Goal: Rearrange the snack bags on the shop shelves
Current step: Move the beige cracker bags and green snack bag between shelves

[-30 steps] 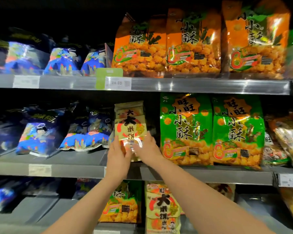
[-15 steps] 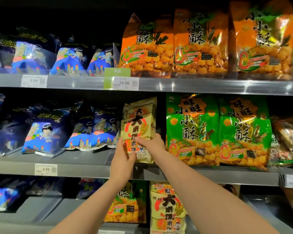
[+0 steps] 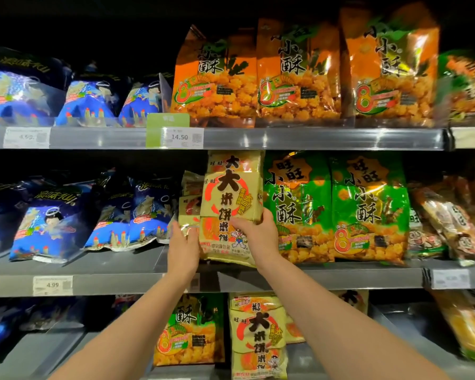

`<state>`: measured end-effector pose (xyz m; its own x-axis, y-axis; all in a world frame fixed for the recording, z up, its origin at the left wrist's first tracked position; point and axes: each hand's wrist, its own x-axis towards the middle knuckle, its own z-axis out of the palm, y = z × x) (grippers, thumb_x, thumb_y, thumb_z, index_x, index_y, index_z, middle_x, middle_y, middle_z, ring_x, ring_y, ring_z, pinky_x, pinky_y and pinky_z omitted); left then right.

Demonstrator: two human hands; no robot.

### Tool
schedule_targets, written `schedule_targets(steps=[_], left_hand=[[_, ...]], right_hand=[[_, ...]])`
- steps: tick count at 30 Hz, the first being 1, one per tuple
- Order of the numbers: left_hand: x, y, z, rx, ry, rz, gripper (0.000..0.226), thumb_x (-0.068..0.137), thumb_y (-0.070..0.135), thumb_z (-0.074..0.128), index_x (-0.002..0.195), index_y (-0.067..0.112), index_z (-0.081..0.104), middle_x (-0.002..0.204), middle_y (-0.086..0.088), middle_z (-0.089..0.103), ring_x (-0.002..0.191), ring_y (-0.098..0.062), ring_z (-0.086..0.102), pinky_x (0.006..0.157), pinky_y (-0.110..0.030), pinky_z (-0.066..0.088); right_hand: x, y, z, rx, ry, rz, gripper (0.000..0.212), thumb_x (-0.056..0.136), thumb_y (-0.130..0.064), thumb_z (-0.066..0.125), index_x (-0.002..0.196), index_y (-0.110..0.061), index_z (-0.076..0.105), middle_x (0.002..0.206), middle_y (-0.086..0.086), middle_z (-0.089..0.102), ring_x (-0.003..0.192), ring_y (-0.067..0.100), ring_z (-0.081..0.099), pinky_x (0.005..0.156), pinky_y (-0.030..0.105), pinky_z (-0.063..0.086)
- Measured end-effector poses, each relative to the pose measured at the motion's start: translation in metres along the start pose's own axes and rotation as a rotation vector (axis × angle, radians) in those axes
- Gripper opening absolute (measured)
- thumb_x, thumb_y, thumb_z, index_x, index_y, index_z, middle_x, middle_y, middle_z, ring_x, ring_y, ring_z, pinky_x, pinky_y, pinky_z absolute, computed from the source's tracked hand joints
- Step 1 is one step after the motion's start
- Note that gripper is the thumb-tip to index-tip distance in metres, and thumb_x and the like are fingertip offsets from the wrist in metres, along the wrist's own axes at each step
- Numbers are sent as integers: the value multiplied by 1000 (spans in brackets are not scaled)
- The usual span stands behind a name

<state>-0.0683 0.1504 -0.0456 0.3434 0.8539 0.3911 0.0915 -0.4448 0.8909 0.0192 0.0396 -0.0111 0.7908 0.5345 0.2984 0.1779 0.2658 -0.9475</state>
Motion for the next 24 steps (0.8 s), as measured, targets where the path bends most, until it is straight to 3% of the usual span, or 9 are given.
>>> schedule_targets(steps=[3, 6, 8, 12, 15, 18, 20, 24], left_hand=[[9, 6, 11, 117, 36, -42, 46, 99, 32, 37, 139, 15, 26, 130, -14, 48, 113, -33, 48, 82, -37, 36], [23, 2, 18, 324, 38, -103, 77, 91, 48, 47, 149, 16, 7, 149, -17, 29, 132, -41, 32, 102, -49, 33], [33, -1, 25, 430, 35, -156, 91, 85, 58, 51, 149, 18, 1, 151, -21, 24, 132, -45, 31, 102, -53, 32], [48, -4, 36, 466, -11, -272, 102, 79, 64, 53, 149, 16, -4, 142, -23, 40, 126, -45, 40, 100, -52, 38], [54, -9, 40, 438, -9, -348, 111, 70, 70, 60, 145, 8, 8, 134, -23, 48, 120, -44, 46, 94, -51, 43], [49, -14, 42, 395, -22, -364, 102, 58, 79, 61, 120, 2, 39, 114, -19, 59, 107, -40, 53, 89, -48, 47], [45, -14, 39, 329, -16, -323, 86, 60, 73, 66, 105, 3, 45, 107, -17, 61, 103, -38, 55, 86, -46, 49], [42, -7, 33, 150, -25, -268, 85, 70, 45, 77, 132, 6, 33, 127, -18, 54, 114, -38, 52, 76, -39, 43]], right_hand=[[-1, 1, -18, -28, -3, -6, 61, 60, -25, 81, 114, -24, 52, 107, 0, 64, 98, 22, 62, 88, 48, 52], [0, 5, -36, -31, 2, -20, 54, 65, -18, 80, 111, -25, 53, 106, 0, 65, 97, 21, 63, 86, 46, 53], [0, 8, -45, -25, 24, -33, 52, 66, -17, 80, 110, -26, 53, 105, -1, 64, 97, 19, 62, 82, 39, 53], [0, 12, -55, 5, 46, -48, 47, 70, -13, 78, 107, -25, 53, 102, -3, 64, 96, 17, 61, 85, 37, 52], [-1, 13, -57, 16, 44, -60, 46, 71, -11, 78, 108, -25, 53, 101, -4, 64, 95, 15, 61, 84, 35, 51], [-3, 12, -57, 36, 41, -67, 46, 72, -9, 77, 109, -24, 54, 100, -5, 64, 93, 13, 61, 76, 27, 49], [-6, 12, -58, 52, 35, -69, 46, 73, -9, 76, 111, -22, 54, 99, -5, 64, 91, 11, 60, 70, 22, 47], [-9, 12, -59, 67, 42, -66, 42, 72, -9, 76, 105, -24, 54, 98, -4, 65, 92, 15, 61, 72, 24, 48]])
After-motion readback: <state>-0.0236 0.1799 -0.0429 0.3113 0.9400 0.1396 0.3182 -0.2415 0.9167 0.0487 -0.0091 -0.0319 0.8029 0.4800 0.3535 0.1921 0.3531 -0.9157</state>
